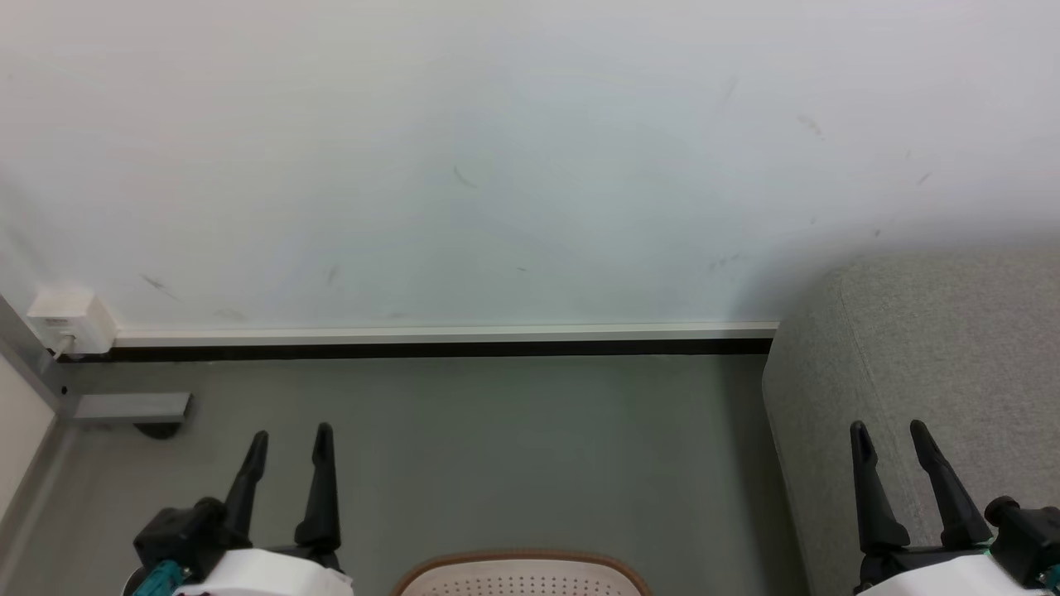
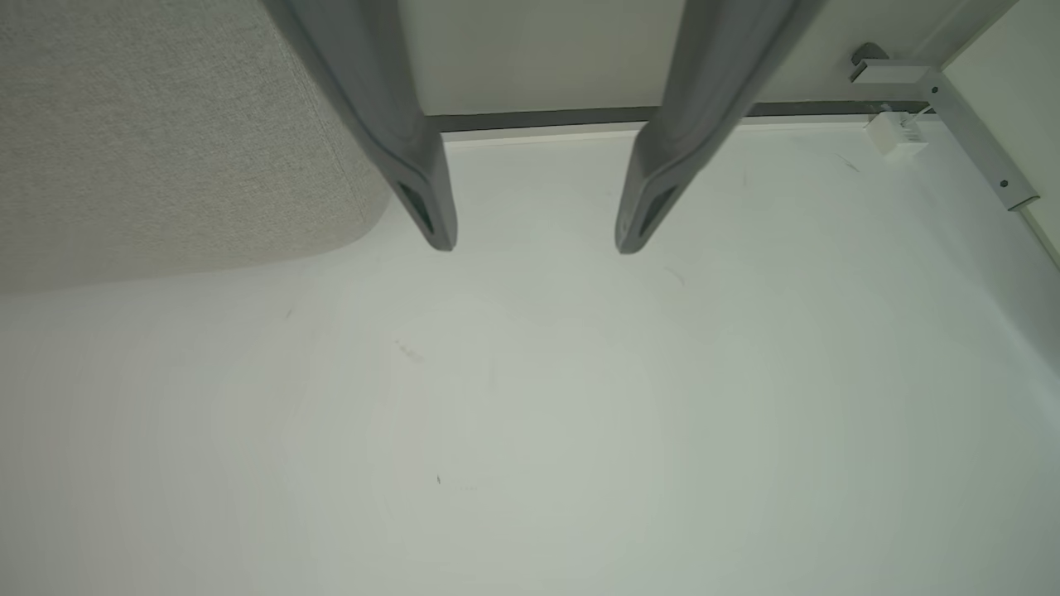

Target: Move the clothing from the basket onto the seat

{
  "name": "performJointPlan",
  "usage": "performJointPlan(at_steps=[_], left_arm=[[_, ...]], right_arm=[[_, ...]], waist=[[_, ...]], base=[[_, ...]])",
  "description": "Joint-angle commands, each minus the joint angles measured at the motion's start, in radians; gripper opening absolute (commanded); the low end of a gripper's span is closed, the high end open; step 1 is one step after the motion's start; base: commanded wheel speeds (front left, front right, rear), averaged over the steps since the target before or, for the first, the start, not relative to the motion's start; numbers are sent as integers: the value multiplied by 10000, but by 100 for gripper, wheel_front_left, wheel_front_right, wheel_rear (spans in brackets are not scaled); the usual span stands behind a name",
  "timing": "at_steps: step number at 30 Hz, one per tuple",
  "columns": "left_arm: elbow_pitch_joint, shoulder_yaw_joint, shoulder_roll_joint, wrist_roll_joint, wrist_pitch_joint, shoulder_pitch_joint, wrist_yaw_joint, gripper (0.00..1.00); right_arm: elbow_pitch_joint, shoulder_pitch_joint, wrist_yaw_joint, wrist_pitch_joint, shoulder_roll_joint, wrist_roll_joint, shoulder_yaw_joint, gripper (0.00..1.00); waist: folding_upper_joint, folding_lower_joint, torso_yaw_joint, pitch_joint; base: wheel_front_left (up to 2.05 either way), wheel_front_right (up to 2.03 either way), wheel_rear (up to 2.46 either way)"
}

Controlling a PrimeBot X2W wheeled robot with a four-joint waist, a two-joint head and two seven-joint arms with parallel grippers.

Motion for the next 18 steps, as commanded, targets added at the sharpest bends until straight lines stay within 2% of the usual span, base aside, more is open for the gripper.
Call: performJointPlan(at_steps=[1, 18], left_arm=[[-67, 5, 85, 280, -96, -75, 62, 100], [-21, -16, 90, 1543, -426, -92, 38, 100]], right_arm=[[-18, -99, -16, -86, -43, -267, 48, 100], [-19, -146, -19, -425, -39, -1272, 164, 100]], waist=[[0, 0, 0, -2], [0, 0, 17, -25]], base=[[0, 0, 0], [0, 0, 0]])
